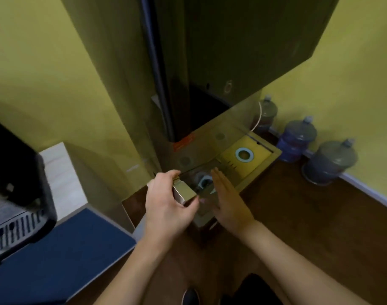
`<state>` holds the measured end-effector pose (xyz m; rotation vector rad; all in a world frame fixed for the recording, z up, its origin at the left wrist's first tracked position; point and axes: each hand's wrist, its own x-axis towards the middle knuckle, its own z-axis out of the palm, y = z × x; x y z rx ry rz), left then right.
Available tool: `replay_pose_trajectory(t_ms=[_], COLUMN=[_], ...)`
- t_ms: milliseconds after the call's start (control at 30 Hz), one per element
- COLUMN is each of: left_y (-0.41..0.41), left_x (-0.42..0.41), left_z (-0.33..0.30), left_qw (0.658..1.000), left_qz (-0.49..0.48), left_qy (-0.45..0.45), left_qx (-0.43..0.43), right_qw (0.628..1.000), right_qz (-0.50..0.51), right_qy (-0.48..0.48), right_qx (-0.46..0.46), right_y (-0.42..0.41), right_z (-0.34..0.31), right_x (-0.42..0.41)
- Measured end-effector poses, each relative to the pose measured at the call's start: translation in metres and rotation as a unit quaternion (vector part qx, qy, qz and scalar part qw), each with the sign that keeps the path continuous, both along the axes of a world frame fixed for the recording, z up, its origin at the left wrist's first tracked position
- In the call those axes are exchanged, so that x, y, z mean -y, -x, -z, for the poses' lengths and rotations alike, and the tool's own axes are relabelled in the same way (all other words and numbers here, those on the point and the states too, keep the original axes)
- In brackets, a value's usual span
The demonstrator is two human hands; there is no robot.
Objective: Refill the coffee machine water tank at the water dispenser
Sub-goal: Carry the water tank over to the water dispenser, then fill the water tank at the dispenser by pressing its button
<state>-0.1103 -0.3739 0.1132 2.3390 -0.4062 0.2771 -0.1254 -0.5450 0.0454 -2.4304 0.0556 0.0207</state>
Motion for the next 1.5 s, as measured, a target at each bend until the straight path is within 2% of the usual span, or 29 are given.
replay_pose_trajectory(t_ms=[67, 133, 200, 333, 467, 700, 900, 1000, 1167, 1500], left_y=[-0.003, -0.006, -0.013, -0.028, -0.038, -0.058, -0.078, -0.084, -0.09, -0.097], left_x=[0.024, 0.049, 0.07, 0.117, 0.168, 0.208, 0.225, 0.233, 0.239, 0.24], left_z=[0.001, 0.002, 0.005, 0.013, 0.008, 0.006, 0.006, 0.007, 0.006, 0.002], left_qw=[0.999, 0.997, 0.993, 0.985, 0.965, 0.936, 0.889, 0.878, 0.86, 0.847], left_qz=[-0.01, -0.037, -0.076, -0.107, -0.135, -0.132, -0.088, -0.076, -0.056, -0.044], left_qy=[-0.034, -0.046, -0.06, -0.131, -0.215, -0.32, -0.442, -0.464, -0.499, -0.52], left_qx=[-0.016, -0.048, -0.072, -0.043, -0.057, -0.067, -0.082, -0.086, -0.092, -0.104], right_qw=[0.997, 0.995, 0.993, 0.984, 0.959, 0.927, 0.907, 0.893, 0.88, 0.873], right_qz=[0.045, 0.041, 0.018, -0.044, -0.098, -0.143, -0.178, -0.198, -0.174, -0.172], right_qy=[-0.044, -0.075, -0.089, -0.135, -0.199, -0.253, -0.279, -0.295, -0.31, -0.356], right_qx=[-0.039, -0.059, -0.079, -0.111, -0.175, -0.237, -0.259, -0.276, -0.314, -0.285], right_y=[0.005, -0.001, -0.014, -0.039, -0.054, -0.072, -0.081, -0.083, -0.084, -0.081], right_z=[0.015, 0.027, 0.035, 0.049, 0.052, 0.06, 0.076, 0.083, 0.113, 0.101], right_x=[0.008, 0.022, 0.04, 0.081, 0.116, 0.123, 0.127, 0.13, 0.113, 0.112])
